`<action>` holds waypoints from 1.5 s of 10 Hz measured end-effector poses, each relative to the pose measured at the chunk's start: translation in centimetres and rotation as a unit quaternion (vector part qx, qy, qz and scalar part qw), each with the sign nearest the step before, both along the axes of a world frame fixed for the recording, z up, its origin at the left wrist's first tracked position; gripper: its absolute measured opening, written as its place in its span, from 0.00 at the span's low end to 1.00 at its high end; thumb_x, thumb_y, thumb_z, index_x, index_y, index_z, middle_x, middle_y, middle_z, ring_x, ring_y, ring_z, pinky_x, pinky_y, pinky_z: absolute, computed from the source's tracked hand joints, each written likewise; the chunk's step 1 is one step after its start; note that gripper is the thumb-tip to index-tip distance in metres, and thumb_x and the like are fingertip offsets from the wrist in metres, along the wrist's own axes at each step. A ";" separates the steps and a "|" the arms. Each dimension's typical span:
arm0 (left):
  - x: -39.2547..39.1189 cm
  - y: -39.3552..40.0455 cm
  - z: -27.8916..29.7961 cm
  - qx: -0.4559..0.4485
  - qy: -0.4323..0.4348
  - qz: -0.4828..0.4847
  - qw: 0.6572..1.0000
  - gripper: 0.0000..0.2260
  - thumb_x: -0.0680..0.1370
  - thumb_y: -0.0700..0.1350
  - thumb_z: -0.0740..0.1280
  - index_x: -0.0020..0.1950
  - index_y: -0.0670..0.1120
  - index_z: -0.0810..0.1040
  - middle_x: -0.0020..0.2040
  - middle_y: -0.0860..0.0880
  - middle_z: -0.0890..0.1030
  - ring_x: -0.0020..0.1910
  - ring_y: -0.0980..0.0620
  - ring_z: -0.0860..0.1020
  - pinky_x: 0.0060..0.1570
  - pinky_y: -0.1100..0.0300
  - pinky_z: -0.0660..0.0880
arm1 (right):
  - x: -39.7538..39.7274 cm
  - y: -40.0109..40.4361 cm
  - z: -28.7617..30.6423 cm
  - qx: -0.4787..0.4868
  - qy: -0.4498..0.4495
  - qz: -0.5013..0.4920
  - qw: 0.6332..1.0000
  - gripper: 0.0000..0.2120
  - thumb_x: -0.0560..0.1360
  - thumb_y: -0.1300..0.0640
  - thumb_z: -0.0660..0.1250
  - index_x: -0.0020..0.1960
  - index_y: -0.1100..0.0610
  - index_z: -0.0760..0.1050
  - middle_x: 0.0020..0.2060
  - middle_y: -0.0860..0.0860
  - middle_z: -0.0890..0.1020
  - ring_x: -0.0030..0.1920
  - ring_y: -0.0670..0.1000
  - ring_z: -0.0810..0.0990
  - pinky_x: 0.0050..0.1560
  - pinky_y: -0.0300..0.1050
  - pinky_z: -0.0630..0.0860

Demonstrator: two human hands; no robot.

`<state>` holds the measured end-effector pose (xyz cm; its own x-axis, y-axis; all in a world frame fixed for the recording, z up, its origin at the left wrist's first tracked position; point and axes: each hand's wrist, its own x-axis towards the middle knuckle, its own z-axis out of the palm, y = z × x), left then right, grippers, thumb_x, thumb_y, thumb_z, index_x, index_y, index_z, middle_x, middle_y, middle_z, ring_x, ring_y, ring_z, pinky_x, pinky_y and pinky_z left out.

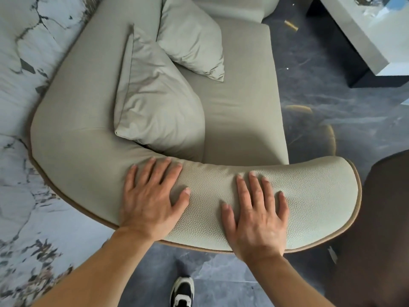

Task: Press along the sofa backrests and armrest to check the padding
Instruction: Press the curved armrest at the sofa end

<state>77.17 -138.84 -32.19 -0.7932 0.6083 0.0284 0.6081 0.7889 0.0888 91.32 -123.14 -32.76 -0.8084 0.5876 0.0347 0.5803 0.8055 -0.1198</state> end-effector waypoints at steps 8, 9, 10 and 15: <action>-6.3 5.1 -0.3 0.030 0.023 0.006 0.999 0.25 0.73 0.63 0.55 0.66 0.54 0.72 0.66 0.52 0.75 0.69 0.46 0.69 0.69 0.41 0.60 | -6.3 5.2 -0.2 0.029 0.029 0.000 0.999 0.31 0.74 0.37 0.51 0.72 0.51 0.68 0.70 0.52 0.72 0.72 0.57 0.66 0.68 0.63 0.58; -7.5 5.9 -0.3 0.032 0.022 0.005 0.999 0.25 0.73 0.63 0.55 0.66 0.54 0.72 0.66 0.52 0.75 0.69 0.46 0.69 0.69 0.40 0.61 | -7.5 6.0 -0.1 0.030 0.025 0.000 0.999 0.31 0.74 0.37 0.51 0.72 0.50 0.68 0.70 0.52 0.72 0.72 0.57 0.66 0.68 0.63 0.58; -8.3 6.5 -0.2 0.030 0.020 0.006 0.999 0.25 0.73 0.63 0.54 0.66 0.55 0.72 0.66 0.53 0.75 0.69 0.46 0.68 0.69 0.40 0.61 | -8.4 6.5 0.0 0.030 0.025 -0.002 0.999 0.31 0.74 0.37 0.51 0.72 0.50 0.68 0.71 0.52 0.71 0.72 0.57 0.66 0.69 0.63 0.58; -11.1 7.8 -0.3 0.027 0.005 0.002 1.000 0.25 0.73 0.64 0.55 0.66 0.56 0.71 0.66 0.53 0.75 0.69 0.47 0.68 0.69 0.40 0.61 | -11.0 7.5 0.1 0.027 0.024 -0.005 0.999 0.30 0.74 0.37 0.51 0.71 0.50 0.69 0.70 0.52 0.72 0.72 0.57 0.66 0.69 0.62 0.57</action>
